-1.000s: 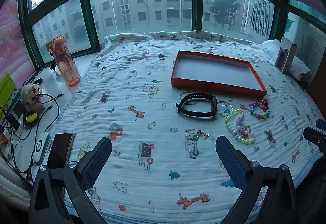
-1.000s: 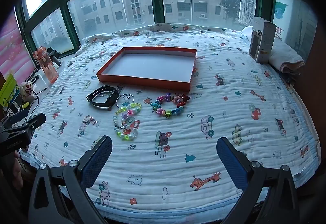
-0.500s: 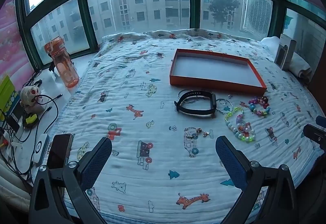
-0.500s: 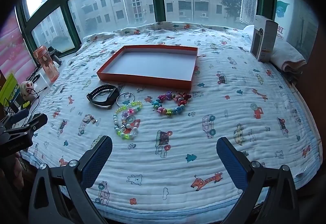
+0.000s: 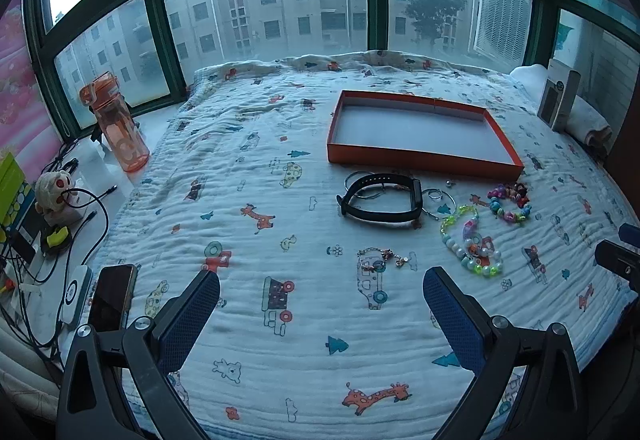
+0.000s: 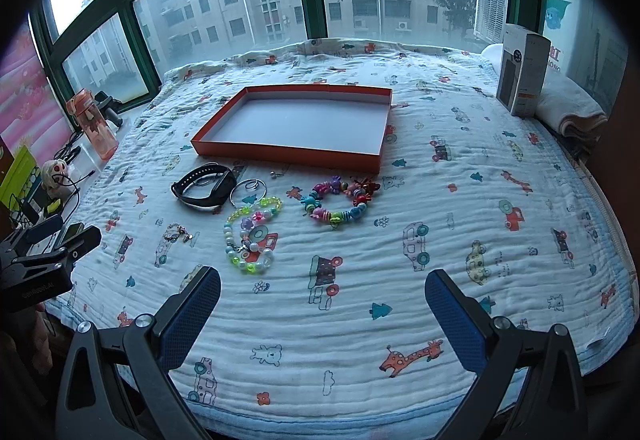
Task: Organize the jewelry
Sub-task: 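Move the left tool toward the small gold chain bracelet, then close the left tool on the gold chain bracelet and lift it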
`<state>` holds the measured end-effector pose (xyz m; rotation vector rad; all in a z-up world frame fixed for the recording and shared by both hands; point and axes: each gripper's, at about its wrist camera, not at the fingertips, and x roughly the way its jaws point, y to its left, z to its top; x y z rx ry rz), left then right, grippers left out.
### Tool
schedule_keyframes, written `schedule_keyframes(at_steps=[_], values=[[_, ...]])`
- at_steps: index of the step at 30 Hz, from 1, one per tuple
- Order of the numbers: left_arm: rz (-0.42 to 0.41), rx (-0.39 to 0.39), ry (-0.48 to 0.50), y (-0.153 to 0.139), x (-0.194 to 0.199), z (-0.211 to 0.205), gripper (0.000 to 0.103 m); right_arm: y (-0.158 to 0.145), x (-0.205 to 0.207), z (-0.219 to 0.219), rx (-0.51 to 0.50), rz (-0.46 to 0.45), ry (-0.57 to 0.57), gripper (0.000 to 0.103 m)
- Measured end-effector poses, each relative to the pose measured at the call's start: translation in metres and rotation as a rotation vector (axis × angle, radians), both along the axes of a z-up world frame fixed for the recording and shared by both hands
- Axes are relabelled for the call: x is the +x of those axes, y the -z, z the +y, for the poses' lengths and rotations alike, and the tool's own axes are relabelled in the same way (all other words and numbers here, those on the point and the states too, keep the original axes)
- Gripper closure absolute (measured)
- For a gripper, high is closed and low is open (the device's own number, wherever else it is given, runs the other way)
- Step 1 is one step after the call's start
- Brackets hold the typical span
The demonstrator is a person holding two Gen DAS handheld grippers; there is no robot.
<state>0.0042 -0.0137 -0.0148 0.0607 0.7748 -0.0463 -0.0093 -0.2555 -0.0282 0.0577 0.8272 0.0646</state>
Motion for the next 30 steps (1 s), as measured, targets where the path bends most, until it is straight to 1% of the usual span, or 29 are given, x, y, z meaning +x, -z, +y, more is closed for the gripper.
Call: schedule_keyframes(at_steps=[7, 12, 14, 15, 16, 18, 19, 23, 26, 28, 30], values=[[-0.020, 0.021, 0.025, 0.006, 0.007, -0.004, 0.000, 0.007, 0.004, 0.001, 0.012, 0.010, -0.002, 0.000], [0.014, 0.015, 0.056, 0.016, 0.016, -0.009, 0.001, 0.011, 0.009, -0.002, 0.025, 0.019, -0.009, 0.000], [0.029, 0.012, 0.079, 0.023, 0.022, -0.013, 0.010, 0.012, 0.012, -0.004, 0.028, 0.025, -0.009, 0.000], [0.036, 0.035, 0.083, 0.026, 0.027, -0.014, 0.012, 0.013, 0.013, -0.004, 0.031, 0.030, -0.009, 0.000], [0.052, 0.038, 0.085, 0.030, 0.030, -0.016, 0.015, 0.014, 0.015, -0.005, 0.033, 0.034, -0.010, 0.000], [0.073, 0.018, 0.098, 0.036, 0.035, -0.018, 0.020, 0.017, 0.017, -0.005, 0.037, 0.042, -0.009, 0.000], [0.090, 0.025, 0.107, 0.039, 0.038, -0.018, 0.023, 0.017, 0.018, -0.007, 0.040, 0.047, -0.009, 0.000], [0.099, 0.004, 0.155, 0.050, 0.051, -0.023, 0.037, 0.022, 0.025, -0.009, 0.049, 0.065, -0.013, 0.000], [0.125, -0.014, 0.179, 0.058, 0.062, -0.026, 0.044, 0.026, 0.029, -0.010, 0.057, 0.076, -0.024, 0.000], [0.145, -0.029, 0.192, 0.063, 0.069, -0.027, 0.045, 0.030, 0.033, -0.009, 0.055, 0.088, -0.028, 0.000], [0.168, -0.047, 0.210, 0.069, 0.076, -0.031, 0.050, 0.033, 0.036, -0.009, 0.053, 0.099, -0.031, 0.000]])
